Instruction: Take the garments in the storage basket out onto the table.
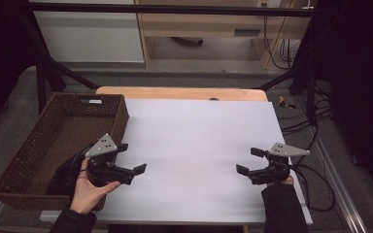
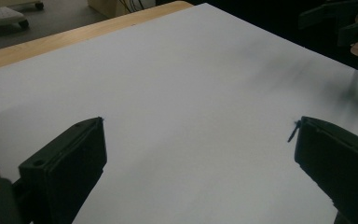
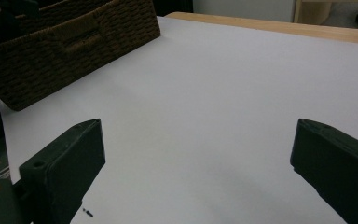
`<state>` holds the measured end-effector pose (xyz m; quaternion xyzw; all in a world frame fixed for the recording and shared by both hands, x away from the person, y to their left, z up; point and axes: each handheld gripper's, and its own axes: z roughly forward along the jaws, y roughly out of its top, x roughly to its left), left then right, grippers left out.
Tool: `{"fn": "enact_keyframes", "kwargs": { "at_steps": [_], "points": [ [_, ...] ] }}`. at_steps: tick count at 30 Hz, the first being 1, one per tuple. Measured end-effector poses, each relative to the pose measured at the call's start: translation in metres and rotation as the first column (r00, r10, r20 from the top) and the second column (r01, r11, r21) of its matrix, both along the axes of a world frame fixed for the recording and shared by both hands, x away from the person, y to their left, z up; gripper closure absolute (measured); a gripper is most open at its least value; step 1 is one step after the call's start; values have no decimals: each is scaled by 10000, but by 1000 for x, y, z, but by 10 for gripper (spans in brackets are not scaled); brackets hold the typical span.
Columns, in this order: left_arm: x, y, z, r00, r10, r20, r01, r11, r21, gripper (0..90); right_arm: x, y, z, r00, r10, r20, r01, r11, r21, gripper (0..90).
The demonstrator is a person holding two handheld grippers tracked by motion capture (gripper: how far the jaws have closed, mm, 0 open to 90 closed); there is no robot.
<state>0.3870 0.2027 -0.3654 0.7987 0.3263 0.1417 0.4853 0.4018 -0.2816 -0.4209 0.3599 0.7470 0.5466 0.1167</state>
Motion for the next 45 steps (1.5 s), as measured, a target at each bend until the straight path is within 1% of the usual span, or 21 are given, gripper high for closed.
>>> {"fn": "enact_keyframes", "kwargs": {
  "at_steps": [5,10,15,18,23,30,40,45],
  "points": [
    [-3,-2,6,9999,134,-73,-132,9996,242,21,0,0,0,10000,0,17,0,10000,-3,33],
    [-7,-3,12,9997,218,84,-221,9989,402,21,0,0,0,10000,1,1,-1,10000,-13,33],
    [-9,-1,17,9994,327,128,-333,9982,505,21,0,0,0,10000,4,-17,-4,10000,-13,33],
    [-11,2,21,9991,394,155,-401,9981,464,21,0,0,0,10000,-1,-14,1,10000,-24,33],
    [-11,8,26,9983,578,76,-580,9974,437,21,0,0,0,10000,5,-23,-6,10000,-54,33],
    [-13,16,33,9966,819,95,-822,9963,248,21,1,1,-1,10000,24,-38,-24,10000,-67,34],
    [-15,28,41,9945,1044,62,-1045,9943,230,17,1,1,-2,10000,34,-76,-34,10000,-46,34],
    [-17,36,45,9924,1221,165,-1222,9925,69,17,1,0,-2,9999,22,-108,-22,10000,-56,34]
  ]
}}
